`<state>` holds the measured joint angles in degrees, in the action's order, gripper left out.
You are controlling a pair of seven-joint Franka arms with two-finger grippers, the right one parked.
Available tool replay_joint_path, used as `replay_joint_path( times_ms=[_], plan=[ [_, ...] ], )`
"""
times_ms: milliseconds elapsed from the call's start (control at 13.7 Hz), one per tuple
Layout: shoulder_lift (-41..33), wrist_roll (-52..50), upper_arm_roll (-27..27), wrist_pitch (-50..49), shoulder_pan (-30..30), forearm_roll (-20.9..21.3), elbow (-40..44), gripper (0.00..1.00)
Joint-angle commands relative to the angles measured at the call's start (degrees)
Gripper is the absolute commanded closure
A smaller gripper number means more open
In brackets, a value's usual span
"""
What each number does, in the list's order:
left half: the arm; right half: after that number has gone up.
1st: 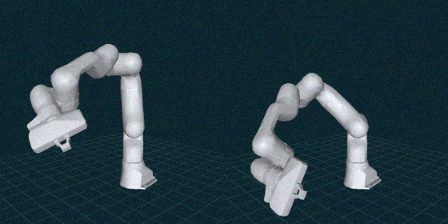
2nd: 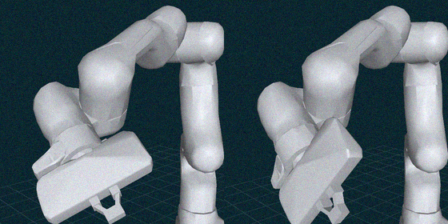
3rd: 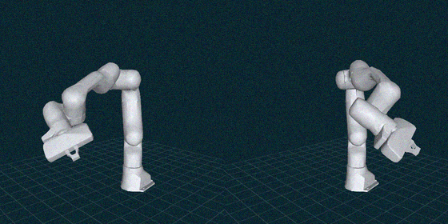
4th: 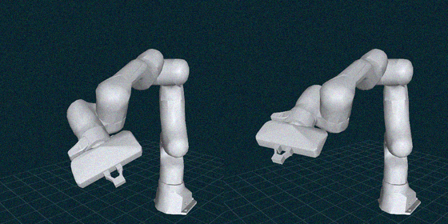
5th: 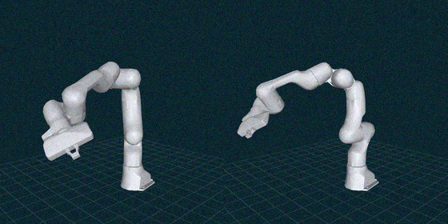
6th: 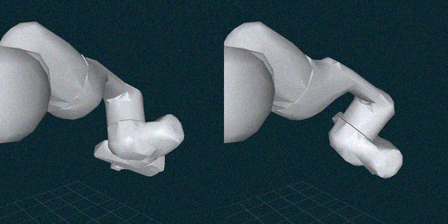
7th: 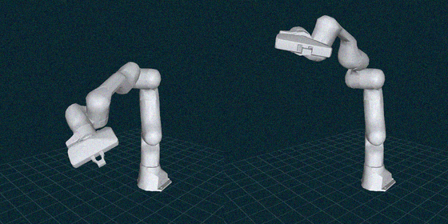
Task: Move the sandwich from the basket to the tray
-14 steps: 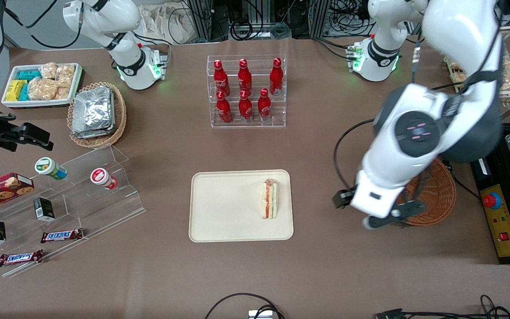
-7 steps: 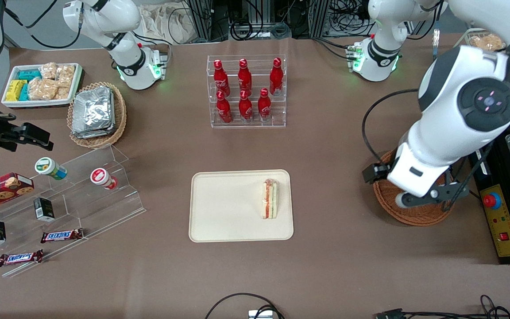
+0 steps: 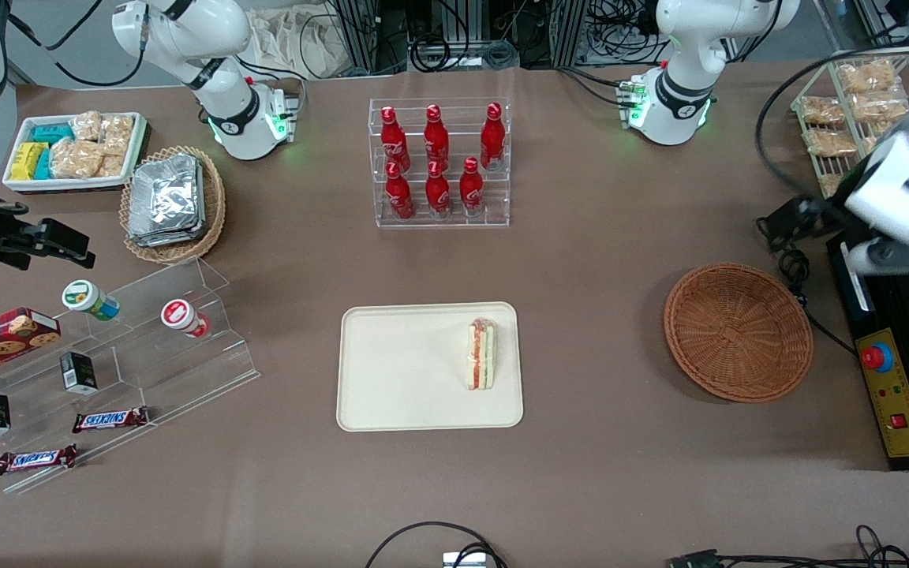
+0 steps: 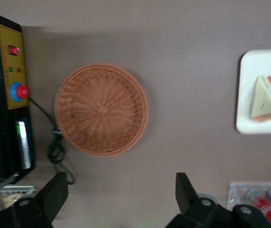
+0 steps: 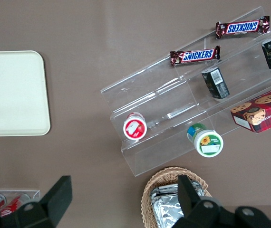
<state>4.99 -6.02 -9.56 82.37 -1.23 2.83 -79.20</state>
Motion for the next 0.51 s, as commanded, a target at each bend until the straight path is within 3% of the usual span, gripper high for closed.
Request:
replay_joint_path(
  times_ms=[0, 437],
  plan=[
    [-7.52, 5.83, 1.74, 0.51, -0.27, -0.98, -8.67, 0.00],
    [-10.00, 7.34, 2.62, 1.13, -0.44, -1.07, -13.09, 0.00]
  ],
)
